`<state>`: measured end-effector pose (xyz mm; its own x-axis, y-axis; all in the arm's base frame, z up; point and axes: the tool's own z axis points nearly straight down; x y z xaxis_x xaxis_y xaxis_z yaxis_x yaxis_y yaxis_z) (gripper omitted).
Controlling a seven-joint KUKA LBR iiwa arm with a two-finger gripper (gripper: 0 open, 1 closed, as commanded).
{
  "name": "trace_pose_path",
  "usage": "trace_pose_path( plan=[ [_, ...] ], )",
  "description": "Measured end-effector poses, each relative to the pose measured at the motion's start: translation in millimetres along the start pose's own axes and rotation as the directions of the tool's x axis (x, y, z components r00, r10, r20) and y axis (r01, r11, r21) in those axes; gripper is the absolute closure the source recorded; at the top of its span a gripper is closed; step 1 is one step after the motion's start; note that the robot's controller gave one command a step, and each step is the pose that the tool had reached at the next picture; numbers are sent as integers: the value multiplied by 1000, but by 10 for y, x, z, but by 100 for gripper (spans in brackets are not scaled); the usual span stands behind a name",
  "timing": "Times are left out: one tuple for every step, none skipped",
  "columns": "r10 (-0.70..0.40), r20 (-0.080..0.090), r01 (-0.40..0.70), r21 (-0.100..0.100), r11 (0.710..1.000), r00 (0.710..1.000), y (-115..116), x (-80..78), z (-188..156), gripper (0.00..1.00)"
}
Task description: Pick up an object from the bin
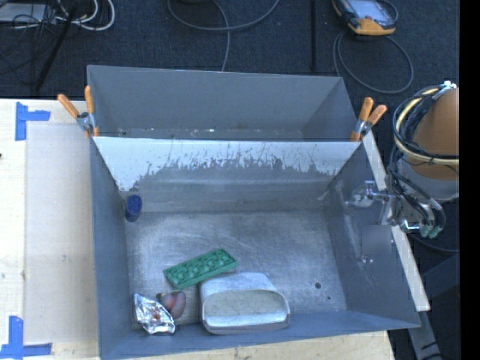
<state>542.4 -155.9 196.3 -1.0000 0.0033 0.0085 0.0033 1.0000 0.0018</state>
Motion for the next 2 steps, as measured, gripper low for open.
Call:
trace_pose_path(
  plan=[
    [42,-4,-42,-3,999,999,572,700,349,0],
    [-23,6,23,-2,1000,1000,1971,523,577,0]
  ],
)
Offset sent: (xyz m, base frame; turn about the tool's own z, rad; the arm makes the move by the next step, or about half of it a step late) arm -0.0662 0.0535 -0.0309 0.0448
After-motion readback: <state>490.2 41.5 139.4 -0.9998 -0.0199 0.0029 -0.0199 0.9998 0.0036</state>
